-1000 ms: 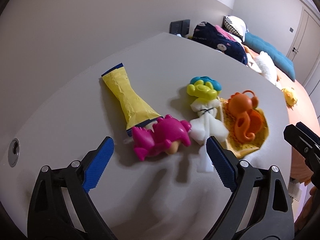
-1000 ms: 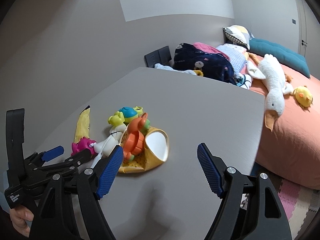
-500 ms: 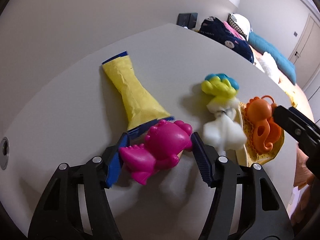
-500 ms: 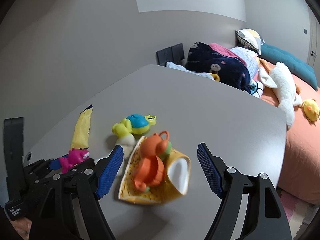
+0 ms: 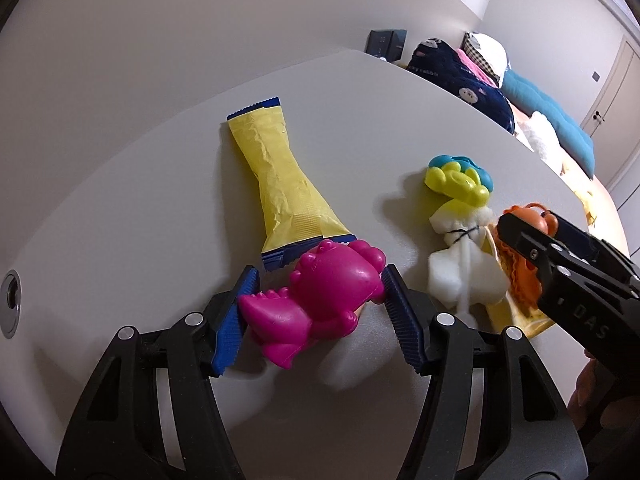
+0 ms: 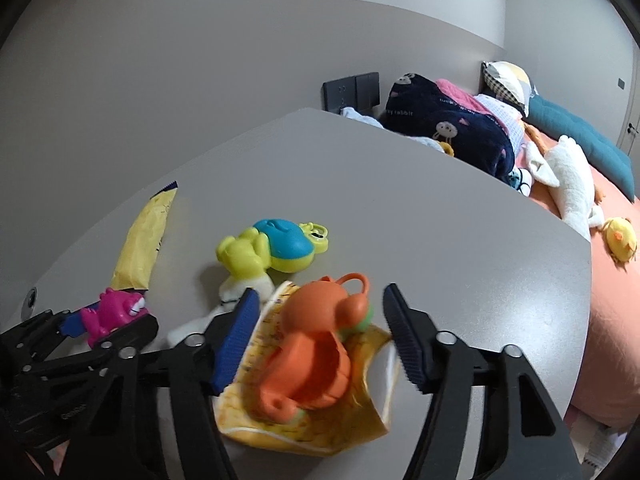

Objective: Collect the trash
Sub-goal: 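Close the left tool on the pink dinosaur while the right tool grasps the orange toy, then carry the pink dinosaur and orange toy over the trash bin with both tools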

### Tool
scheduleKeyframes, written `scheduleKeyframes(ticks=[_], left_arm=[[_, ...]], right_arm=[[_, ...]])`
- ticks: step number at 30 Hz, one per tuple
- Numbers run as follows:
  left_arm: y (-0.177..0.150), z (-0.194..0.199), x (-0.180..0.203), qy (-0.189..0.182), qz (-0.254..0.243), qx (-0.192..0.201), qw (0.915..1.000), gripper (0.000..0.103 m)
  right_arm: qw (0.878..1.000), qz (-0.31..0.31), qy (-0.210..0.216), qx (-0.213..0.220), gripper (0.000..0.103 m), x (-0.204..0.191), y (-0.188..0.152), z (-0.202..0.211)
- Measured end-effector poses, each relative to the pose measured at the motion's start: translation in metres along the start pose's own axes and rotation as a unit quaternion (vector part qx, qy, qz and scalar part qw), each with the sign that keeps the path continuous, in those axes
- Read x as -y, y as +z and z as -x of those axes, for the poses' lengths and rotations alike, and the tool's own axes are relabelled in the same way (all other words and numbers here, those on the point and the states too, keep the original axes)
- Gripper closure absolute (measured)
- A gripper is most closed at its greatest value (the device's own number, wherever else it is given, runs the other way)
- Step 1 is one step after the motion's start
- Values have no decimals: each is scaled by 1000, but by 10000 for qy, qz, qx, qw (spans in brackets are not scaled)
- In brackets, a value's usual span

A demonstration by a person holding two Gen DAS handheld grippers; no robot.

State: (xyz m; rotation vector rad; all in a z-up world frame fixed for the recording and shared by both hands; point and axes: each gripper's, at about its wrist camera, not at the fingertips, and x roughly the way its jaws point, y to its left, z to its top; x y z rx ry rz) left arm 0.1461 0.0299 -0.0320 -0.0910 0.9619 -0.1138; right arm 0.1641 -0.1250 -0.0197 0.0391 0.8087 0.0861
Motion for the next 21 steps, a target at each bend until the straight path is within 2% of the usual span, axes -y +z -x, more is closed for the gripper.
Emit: scheduleKeyframes(ticks=[5, 6, 8, 10, 21], left_arm=[[0, 0, 1, 10, -4, -1, 10000, 41], [0, 0, 1, 0, 5, -6, 10000, 41], [1, -1, 1, 26, 29, -6, 10000, 41], [1, -1, 0, 30, 37, -9, 10000, 42], [-4, 20, -4, 32, 78, 164, 9998, 42]], right_arm=[[9998, 148, -93, -105, 47, -2, -3, -6], [9998, 145, -99, -81, 59, -2, -3, -5], [9999, 38, 38, -100, 61, 1, -3, -6], [9999, -42, 166, -13, 70, 3, -2, -1], [9984, -303, 441, 163, 70, 11, 3, 32]])
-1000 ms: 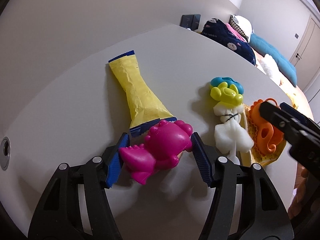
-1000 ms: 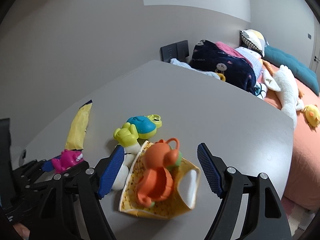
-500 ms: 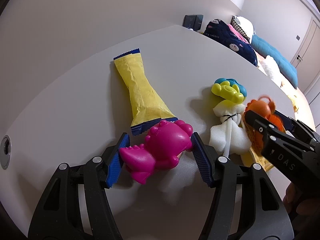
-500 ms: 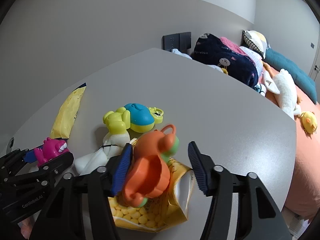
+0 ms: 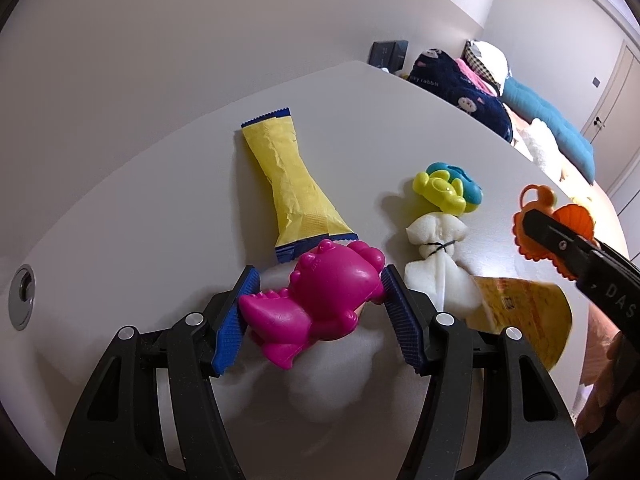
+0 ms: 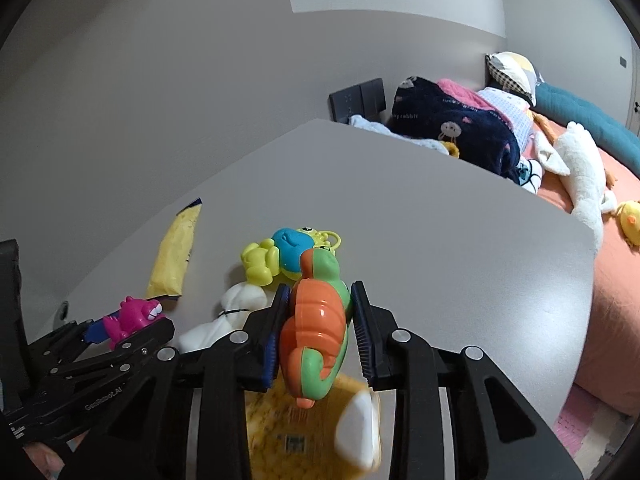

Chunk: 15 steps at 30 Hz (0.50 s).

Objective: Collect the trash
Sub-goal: 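Carry the pink dinosaur and orange toy over the trash bin with both tools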

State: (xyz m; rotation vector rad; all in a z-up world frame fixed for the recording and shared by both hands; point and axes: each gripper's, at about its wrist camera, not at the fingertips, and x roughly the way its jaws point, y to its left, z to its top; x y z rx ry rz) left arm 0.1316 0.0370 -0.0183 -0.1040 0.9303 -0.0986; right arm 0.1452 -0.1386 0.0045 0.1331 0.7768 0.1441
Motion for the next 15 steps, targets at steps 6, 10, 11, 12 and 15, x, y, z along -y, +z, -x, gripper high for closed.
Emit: scheduleKeyframes(ticks=[6, 10, 11, 12, 15], left_arm=[[-8, 20, -3, -39, 96, 104, 9999, 42], [-14, 33, 4, -37, 34, 157, 9999, 42], [-15, 37, 6, -44, 11, 172, 9998, 42], [-16, 40, 8, -57, -7, 187, 9998, 42], [-21, 49, 15, -113, -62, 232, 9996, 42]], right_arm=[[9998, -26, -4, 174, 70, 3, -1, 30], [9997, -105, -14, 216, 70, 6, -7, 47], [9997, -121, -23, 224, 70, 7, -8, 50], [9996, -136, -33, 234, 70, 8, -10, 55], [9995, -175, -50, 267, 70, 12, -16, 68]])
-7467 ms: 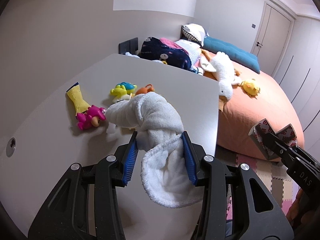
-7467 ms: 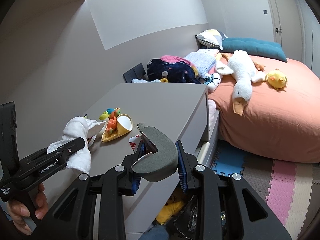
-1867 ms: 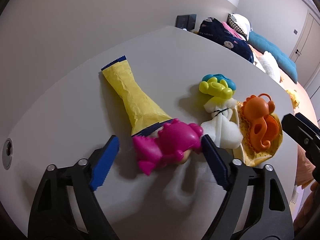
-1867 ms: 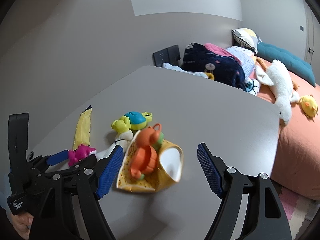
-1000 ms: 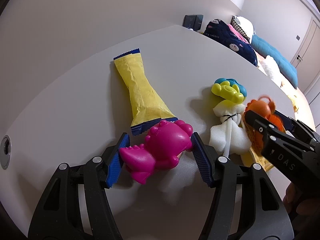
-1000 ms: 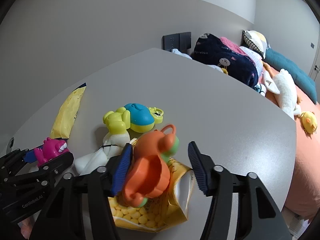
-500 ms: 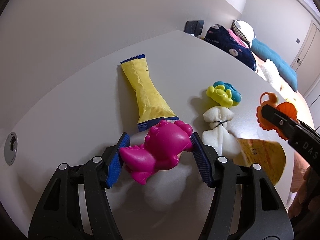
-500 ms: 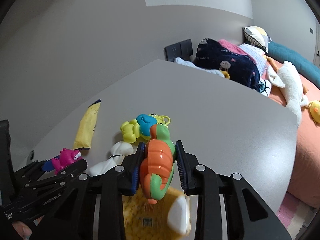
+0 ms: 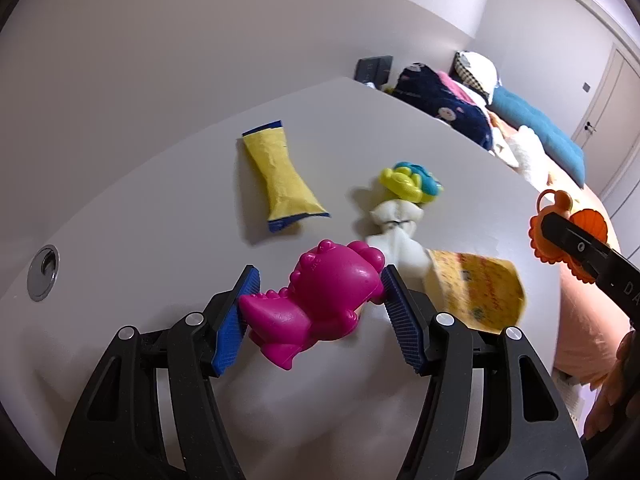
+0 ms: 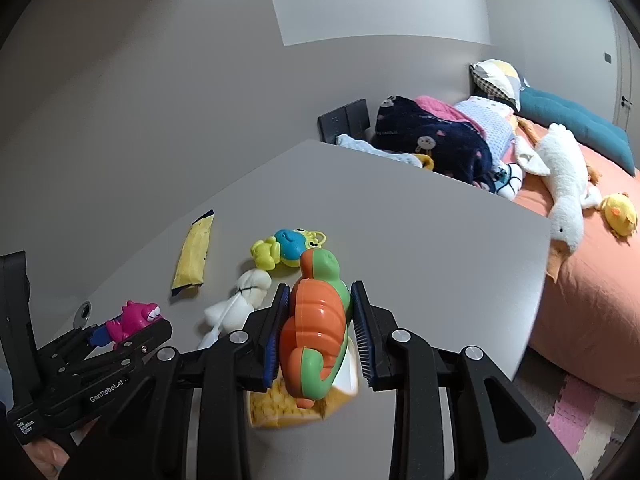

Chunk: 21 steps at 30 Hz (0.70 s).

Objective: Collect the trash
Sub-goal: 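Carry the pink dinosaur and orange toy over the trash bin with both tools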

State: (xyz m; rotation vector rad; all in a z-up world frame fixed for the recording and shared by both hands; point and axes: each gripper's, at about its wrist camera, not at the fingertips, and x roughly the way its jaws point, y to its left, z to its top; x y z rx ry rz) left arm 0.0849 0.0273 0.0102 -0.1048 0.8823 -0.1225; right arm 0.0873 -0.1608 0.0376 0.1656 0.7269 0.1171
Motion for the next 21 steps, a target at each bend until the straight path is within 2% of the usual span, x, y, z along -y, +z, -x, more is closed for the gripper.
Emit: scheduleKeyframes(ticks=[21], left_arm=[[-38, 48, 52, -305, -422, 143, 9985, 42]], right_arm=[[9996, -93, -53, 263, 70, 17, -45, 82]])
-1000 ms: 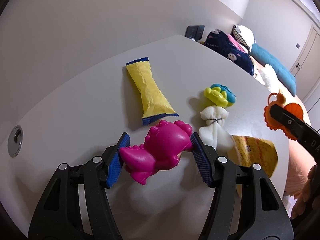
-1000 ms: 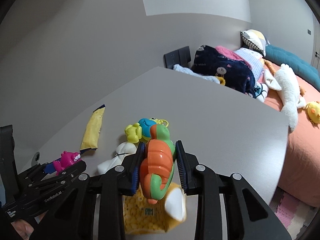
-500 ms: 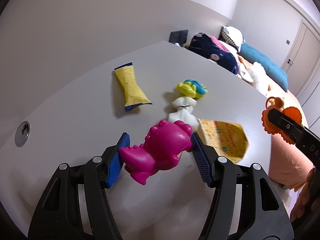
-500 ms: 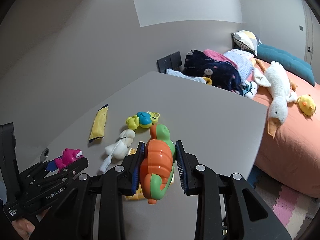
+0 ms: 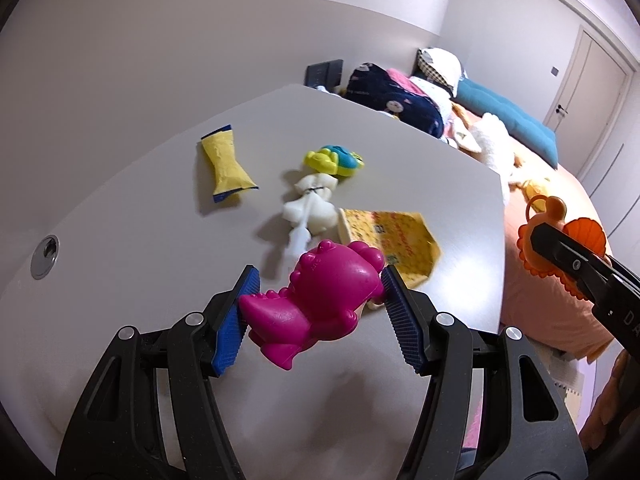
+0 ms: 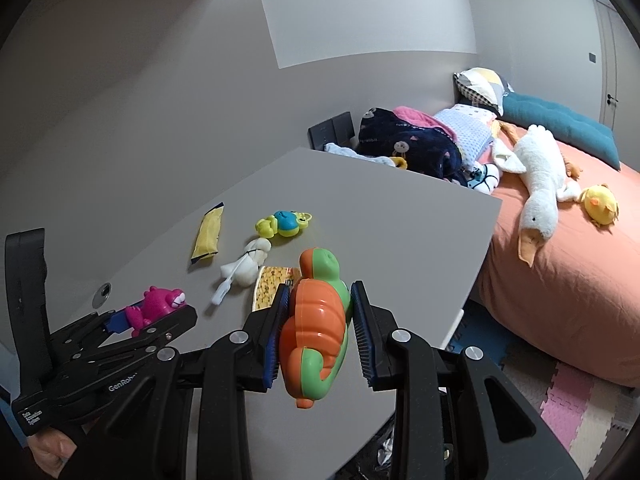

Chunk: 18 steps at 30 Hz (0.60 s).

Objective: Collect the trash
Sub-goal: 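Carry the pink dinosaur and orange toy over the trash bin with both tools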

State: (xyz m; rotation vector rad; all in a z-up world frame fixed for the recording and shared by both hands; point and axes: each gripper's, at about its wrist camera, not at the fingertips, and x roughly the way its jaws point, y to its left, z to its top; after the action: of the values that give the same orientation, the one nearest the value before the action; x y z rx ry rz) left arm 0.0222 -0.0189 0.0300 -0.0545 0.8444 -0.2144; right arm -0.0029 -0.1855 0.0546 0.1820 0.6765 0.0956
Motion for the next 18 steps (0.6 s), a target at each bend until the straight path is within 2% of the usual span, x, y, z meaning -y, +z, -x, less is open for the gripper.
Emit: scheduleKeyframes(ticks=[18], left_arm=[[-24, 19, 32, -46, -234, 48, 9997, 42]], right_arm=[[9998, -156, -4, 112, 70, 20, -31, 37]])
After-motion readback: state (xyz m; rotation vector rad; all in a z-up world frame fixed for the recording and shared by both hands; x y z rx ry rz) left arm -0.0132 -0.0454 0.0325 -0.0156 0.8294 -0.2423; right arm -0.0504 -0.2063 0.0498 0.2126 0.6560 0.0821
